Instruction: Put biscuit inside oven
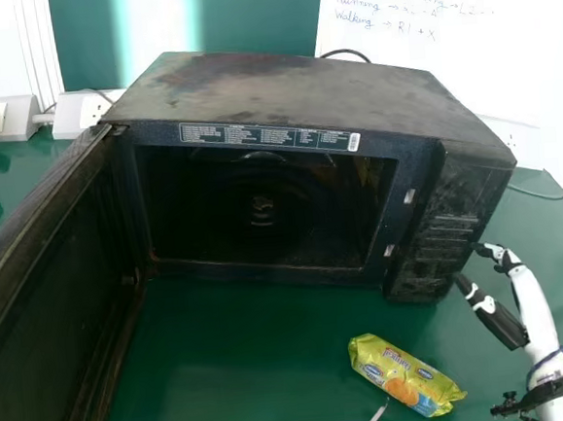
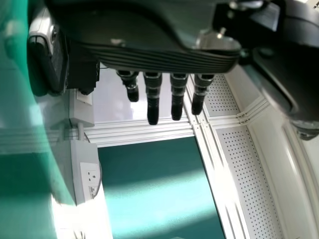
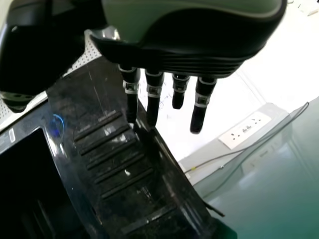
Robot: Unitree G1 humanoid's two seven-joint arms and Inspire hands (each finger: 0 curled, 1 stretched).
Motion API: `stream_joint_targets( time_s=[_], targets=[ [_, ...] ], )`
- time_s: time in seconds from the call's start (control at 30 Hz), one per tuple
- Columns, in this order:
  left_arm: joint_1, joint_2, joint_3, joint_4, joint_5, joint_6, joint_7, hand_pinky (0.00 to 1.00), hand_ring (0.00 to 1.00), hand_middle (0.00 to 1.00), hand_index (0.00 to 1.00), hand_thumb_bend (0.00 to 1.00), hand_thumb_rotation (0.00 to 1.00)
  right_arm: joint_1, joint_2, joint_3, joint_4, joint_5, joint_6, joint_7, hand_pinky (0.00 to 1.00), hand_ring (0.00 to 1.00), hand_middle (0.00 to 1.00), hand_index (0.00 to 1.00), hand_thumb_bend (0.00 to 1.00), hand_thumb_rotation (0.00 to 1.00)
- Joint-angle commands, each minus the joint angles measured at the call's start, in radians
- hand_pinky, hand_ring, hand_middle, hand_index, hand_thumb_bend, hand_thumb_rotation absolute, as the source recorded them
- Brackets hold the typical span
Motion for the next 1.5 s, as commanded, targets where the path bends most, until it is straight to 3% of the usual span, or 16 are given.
stream_joint_targets(
  time_s=[0.0,0.07,0.3,0.73,1.0,1.47],
  targets=[
    [0.017,-0.002,0.008,-0.010,-0.003,0.000,0.001,0.76,0.89,0.96,0.98,0.87,1.00,0.016,-0.024,0.013,-0.018,-0.020,0.005,0.014,0.88,0.86,0.87,0.86,1.00,0.51],
    [0.020,-0.004,0.008,-0.016,-0.005,0.004,0.004,0.75,0.88,0.96,0.98,0.88,1.00,0.017,-0.031,0.019,-0.019,-0.023,0.007,0.024,0.96,0.88,0.88,0.86,1.00,0.50],
    [0.029,-0.005,0.008,-0.028,0.001,0.005,0.009,0.75,0.89,0.96,0.98,0.88,1.00,0.018,-0.053,0.044,-0.017,-0.048,0.018,0.051,1.00,0.88,0.88,0.85,1.00,0.47],
    [0.047,-0.014,0.004,-0.071,0.008,0.021,0.019,0.75,0.88,0.97,0.99,0.87,1.00,0.054,-0.113,0.058,-0.050,-0.084,0.043,0.126,0.99,0.87,0.87,0.84,1.00,0.51],
    [0.051,-0.017,0.004,-0.080,0.012,0.023,0.026,0.74,0.88,0.96,0.98,0.87,1.00,0.059,-0.157,0.063,-0.021,-0.098,-0.002,0.143,0.93,0.85,0.86,0.84,1.00,0.51],
    [0.057,-0.023,0.004,-0.097,0.017,0.030,0.034,0.74,0.87,0.95,0.97,0.87,0.99,0.080,-0.218,0.059,-0.039,-0.114,0.011,0.213,0.91,0.86,0.87,0.84,1.00,0.52]
  ],
)
